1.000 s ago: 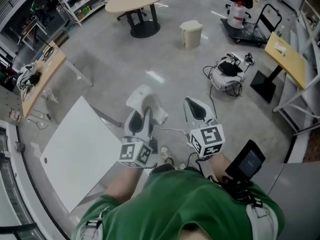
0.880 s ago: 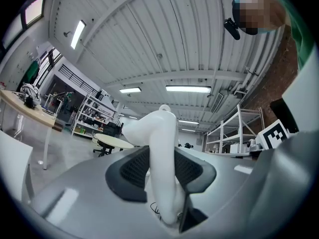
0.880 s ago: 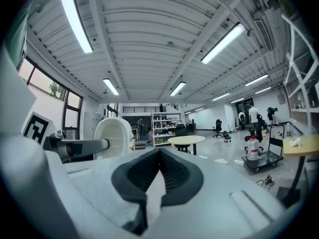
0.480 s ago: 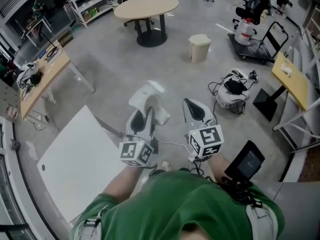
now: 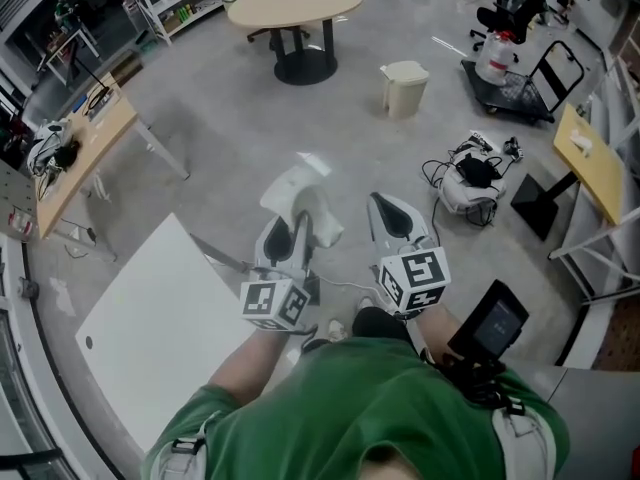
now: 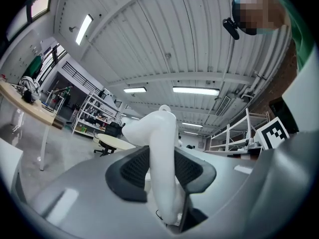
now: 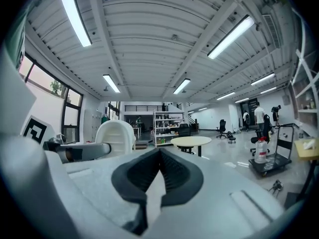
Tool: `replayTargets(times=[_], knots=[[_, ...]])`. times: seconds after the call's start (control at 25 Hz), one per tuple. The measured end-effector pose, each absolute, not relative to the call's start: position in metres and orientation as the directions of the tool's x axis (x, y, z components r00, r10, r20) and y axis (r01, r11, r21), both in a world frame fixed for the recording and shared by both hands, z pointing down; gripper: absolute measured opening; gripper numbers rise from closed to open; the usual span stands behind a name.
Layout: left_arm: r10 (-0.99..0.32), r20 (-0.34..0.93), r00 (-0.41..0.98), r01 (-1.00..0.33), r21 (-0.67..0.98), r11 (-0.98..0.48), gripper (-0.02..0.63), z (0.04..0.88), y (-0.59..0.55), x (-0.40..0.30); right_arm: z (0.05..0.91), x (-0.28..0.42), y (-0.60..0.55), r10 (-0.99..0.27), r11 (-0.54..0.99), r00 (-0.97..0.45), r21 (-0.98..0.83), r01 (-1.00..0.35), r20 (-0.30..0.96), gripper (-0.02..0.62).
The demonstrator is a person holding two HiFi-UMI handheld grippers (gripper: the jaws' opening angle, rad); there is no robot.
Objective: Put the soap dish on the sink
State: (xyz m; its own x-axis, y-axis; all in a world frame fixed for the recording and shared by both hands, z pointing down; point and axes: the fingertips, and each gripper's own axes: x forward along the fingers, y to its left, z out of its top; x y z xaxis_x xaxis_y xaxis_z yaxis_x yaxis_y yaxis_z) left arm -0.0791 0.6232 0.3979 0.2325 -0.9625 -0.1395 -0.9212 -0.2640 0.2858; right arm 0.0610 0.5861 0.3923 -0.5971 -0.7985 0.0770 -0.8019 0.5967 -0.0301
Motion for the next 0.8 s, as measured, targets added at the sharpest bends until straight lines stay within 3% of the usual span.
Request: replayTargets(times=[0.8], knots=[[-0.979,-0.145,0.146,-0.951,0.252,-0.179,0.144,0.382,0.493,-0.059,0.381,0.074,0.442,-0.733,0.677,-0.679,-0.069,-0.733,0.026,0.002]])
